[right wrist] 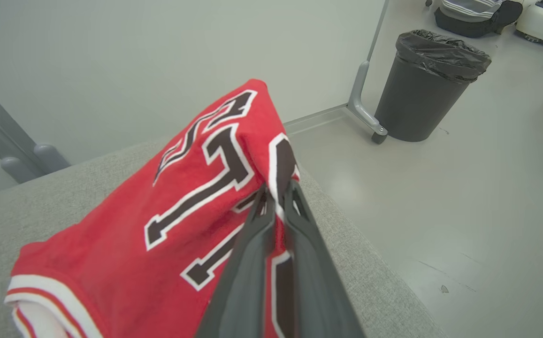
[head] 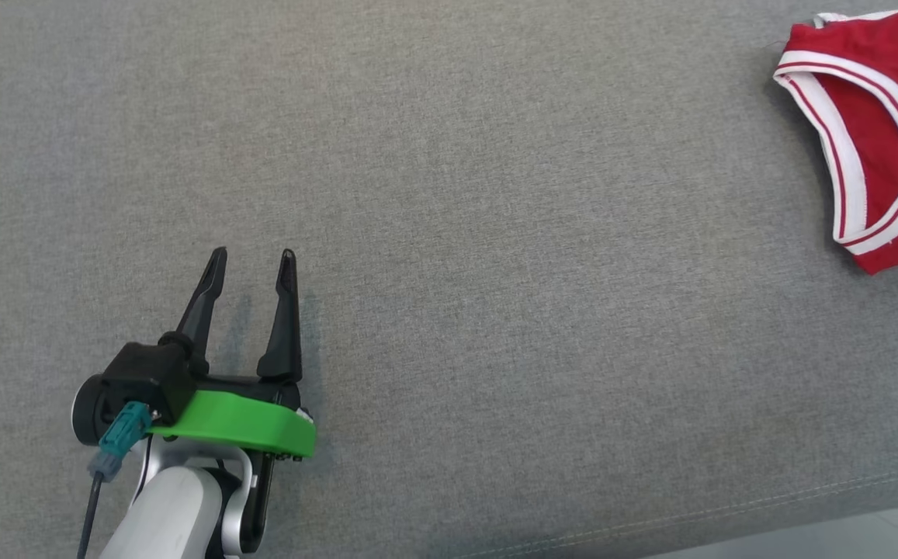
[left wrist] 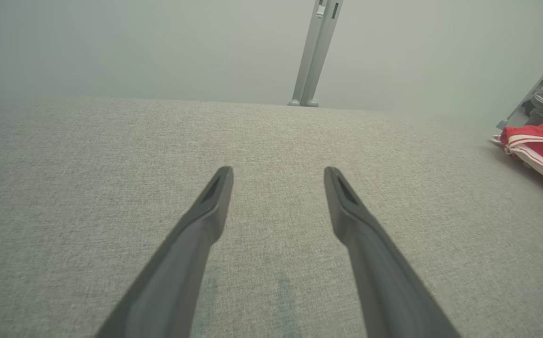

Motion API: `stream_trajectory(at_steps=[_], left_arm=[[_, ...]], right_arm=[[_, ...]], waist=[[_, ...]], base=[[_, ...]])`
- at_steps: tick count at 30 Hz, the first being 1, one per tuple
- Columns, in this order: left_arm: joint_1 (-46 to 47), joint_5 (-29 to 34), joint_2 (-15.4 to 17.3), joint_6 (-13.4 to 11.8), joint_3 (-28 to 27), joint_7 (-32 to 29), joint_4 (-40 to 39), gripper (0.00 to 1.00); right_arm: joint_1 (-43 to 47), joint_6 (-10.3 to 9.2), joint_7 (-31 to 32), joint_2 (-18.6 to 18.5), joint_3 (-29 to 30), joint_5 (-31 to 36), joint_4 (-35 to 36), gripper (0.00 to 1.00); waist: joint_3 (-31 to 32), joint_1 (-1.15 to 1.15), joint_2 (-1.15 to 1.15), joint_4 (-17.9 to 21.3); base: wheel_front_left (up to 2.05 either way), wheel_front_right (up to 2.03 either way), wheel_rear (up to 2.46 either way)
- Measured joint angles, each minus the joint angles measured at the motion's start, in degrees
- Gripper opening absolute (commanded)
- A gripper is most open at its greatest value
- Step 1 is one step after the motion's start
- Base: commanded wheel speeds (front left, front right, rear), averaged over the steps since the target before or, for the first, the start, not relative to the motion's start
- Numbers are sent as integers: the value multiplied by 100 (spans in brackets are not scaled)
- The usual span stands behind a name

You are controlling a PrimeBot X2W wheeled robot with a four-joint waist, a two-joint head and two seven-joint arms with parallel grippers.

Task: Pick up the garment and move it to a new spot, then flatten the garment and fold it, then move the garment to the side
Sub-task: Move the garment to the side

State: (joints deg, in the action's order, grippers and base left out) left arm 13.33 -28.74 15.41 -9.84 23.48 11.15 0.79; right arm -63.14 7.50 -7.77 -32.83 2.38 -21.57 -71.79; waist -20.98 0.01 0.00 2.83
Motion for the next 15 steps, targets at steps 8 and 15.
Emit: stream_trajectory(at_steps=[8, 15], left_arm=[[48, 59, 79, -29, 48, -80, -156, 100], [75, 65, 162, -86, 32, -132, -234, 100]], right_arm=[[-20, 0, -276, -234, 348, 666, -177, 100], [148, 0, -326, -358, 884, 1419, -197, 100]], waist=[[-334, 0, 0, -182], [-450, 0, 0, -215]], base=[[0, 0, 0], [0, 0, 0]])
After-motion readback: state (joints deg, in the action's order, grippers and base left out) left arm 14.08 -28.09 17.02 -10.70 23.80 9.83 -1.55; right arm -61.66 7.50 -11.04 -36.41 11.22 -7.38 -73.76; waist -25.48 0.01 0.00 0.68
